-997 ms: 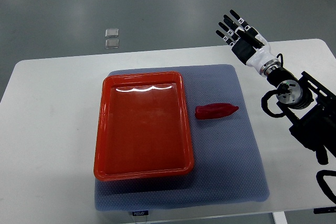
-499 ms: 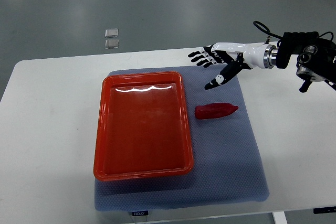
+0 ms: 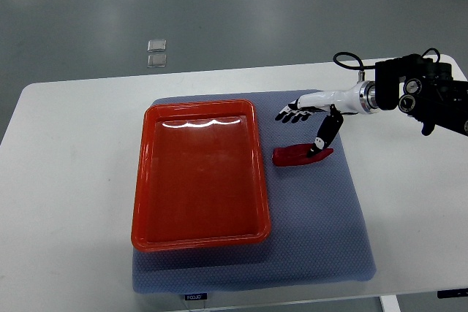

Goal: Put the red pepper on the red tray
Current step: 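Close the right hand fingers around the red pepper and lift it, then carry the pepper over the red tray and lower it inside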

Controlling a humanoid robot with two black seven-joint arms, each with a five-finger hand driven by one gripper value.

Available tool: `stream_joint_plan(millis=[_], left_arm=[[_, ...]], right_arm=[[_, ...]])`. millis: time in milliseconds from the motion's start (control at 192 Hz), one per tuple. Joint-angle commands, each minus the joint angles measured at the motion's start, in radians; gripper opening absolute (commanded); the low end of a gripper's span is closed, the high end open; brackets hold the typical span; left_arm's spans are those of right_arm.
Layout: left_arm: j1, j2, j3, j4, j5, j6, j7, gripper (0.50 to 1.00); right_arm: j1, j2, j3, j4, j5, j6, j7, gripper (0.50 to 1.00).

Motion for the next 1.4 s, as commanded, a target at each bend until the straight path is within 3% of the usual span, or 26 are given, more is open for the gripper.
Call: stream_joint_plan(millis=[0, 306, 405, 592, 639, 696, 784, 1190, 1397], left_arm=[[0.0, 0.0, -0.002, 0.002, 0.0, 0.002, 0.0, 1.0], [0.0, 0.0, -0.003, 0.006, 0.0, 0.002, 0.0, 1.0], [0.0, 0.0, -0.003, 0.006, 0.0, 0.002, 0.0, 1.0], [0.0, 0.0, -0.003, 0.006, 0.0, 0.002, 0.0, 1.0], [0.0, 0.0, -0.005, 0.006, 0.0, 0.002, 0.0, 1.0], [0.0, 0.0, -0.005, 0.006, 0.0, 0.002, 0.0, 1.0], [0.0, 0.0, -0.005, 0.006, 0.0, 0.002, 0.0, 1.0], [0.002, 0.0, -0.005, 0.006, 0.0, 0.002, 0.0, 1.0], [0.001, 0.0, -0.003, 0.006, 0.0, 0.002, 0.001, 1.0]], right_arm=[[-0.008, 0.006, -0.015, 0.0, -0.009, -0.025, 0.0, 0.909], [-0.057, 0.009, -0.042, -0.005, -0.04, -0.076, 0.0, 0.864], [-0.073, 0.016, -0.042, -0.012, -0.051, -0.095, 0.0, 0.809], [-0.086, 0.026, -0.044, -0.017, -0.064, -0.117, 0.002, 0.752], [-0.091, 0.026, -0.044, -0.017, -0.064, -0.117, 0.002, 0.709], [-0.093, 0.026, -0.05, -0.017, -0.077, -0.117, 0.005, 0.599], [-0.099, 0.026, -0.05, -0.017, -0.098, -0.117, 0.011, 0.5], [0.036, -0.039, -0.03, -0.009, -0.075, -0.073, 0.011, 0.5], [0.144, -0.01, -0.031, -0.009, -0.003, -0.056, 0.011, 0.5]])
